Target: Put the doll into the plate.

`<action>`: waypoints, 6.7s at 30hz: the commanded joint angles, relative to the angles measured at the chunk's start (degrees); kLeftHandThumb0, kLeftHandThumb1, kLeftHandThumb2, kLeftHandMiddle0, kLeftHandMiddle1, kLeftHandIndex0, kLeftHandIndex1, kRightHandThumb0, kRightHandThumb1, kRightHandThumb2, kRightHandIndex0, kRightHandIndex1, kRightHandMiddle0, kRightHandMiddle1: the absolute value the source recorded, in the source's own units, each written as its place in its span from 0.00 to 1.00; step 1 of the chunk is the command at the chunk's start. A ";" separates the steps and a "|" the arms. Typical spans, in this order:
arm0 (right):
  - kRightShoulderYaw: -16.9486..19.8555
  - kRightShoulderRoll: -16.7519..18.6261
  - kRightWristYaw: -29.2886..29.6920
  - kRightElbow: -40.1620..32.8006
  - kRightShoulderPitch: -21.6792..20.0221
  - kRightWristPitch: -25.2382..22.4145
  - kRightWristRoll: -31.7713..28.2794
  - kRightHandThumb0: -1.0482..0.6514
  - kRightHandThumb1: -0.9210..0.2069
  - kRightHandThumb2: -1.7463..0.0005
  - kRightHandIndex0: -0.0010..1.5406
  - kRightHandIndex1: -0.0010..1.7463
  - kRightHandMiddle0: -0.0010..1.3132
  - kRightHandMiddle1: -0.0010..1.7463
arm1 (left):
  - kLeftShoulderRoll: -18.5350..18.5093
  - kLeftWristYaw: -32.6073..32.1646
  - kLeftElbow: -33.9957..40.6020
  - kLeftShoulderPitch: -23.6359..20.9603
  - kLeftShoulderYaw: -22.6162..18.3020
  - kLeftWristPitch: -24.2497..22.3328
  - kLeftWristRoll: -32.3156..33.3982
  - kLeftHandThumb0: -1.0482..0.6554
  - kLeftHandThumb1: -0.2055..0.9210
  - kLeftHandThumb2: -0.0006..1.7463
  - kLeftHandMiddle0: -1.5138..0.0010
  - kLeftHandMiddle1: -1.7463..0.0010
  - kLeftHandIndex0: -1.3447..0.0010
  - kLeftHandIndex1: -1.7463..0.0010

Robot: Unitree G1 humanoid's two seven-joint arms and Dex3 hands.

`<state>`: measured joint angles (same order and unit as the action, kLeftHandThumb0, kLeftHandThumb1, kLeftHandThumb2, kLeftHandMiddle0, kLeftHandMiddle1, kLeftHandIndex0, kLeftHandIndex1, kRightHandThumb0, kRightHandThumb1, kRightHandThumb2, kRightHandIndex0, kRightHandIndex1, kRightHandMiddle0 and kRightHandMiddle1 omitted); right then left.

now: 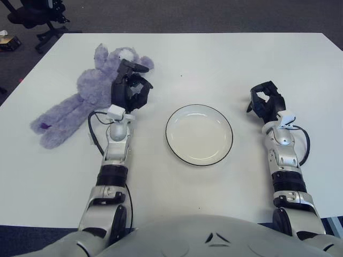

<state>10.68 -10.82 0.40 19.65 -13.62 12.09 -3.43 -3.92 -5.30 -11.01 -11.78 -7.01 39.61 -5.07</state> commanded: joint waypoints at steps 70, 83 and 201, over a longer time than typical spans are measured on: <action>-1.17 -0.05 -0.76 6.16 0.54 0.81 -0.03 0.41 0.00 0.78 0.55 1.00 0.27 0.92 | -30.43 -12.62 10.20 0.98 -5.01 -20.08 -37.64 0.21 1.00 0.06 0.77 0.99 0.88 0.79; -1.13 -0.24 -0.83 6.82 0.32 1.14 0.06 0.41 0.00 0.78 0.54 1.00 0.27 0.92 | -32.84 0.05 14.94 1.76 -3.48 -31.19 -37.57 0.03 1.00 0.11 0.95 1.00 0.96 0.91; -1.34 -1.75 -3.56 2.81 1.90 -1.91 -0.15 0.41 0.00 0.77 0.52 1.00 0.26 0.93 | -28.54 -22.30 -14.84 -1.72 15.84 -32.13 -38.49 0.24 1.00 0.01 0.69 0.89 0.63 0.91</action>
<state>9.70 -12.31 -2.17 21.12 -14.19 13.11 -3.85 -32.37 -27.16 -23.05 -13.79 7.40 7.61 -42.53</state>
